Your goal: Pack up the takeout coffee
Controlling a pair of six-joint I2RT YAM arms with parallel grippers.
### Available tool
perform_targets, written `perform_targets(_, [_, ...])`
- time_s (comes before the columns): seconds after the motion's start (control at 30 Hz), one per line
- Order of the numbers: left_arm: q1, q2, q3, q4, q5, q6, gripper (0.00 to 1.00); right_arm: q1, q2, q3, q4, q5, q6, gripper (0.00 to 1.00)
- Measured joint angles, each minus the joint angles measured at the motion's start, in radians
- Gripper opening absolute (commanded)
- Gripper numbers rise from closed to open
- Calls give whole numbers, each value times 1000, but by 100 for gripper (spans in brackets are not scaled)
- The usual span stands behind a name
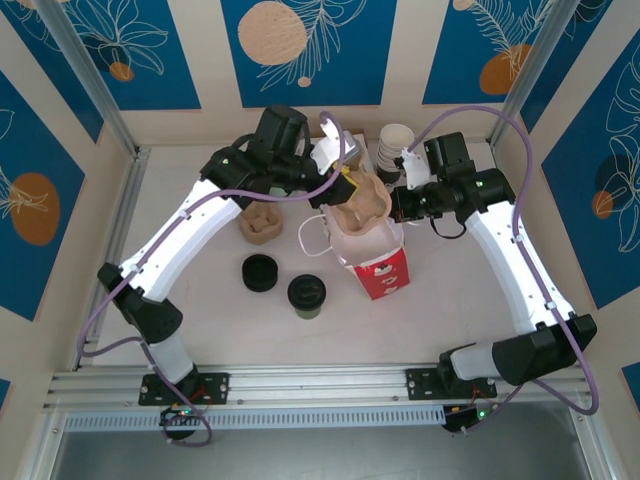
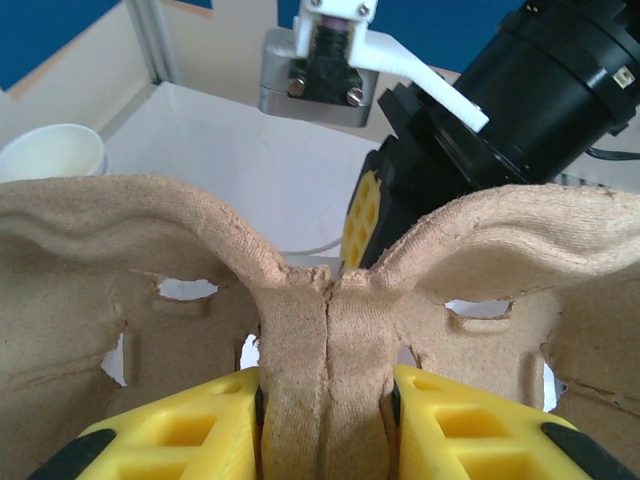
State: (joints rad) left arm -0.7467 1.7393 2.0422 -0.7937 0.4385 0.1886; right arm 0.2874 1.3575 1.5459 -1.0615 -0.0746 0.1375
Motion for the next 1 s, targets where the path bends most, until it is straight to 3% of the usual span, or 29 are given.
perform_targets(0.57, [-14,35,-86,-50,108,55,33,-10,0,-9,8,-4,10,0])
perform_targets(1.0, [-9,167,-44,-108,138,108,33,-13,0,-23,25,-15,10,0])
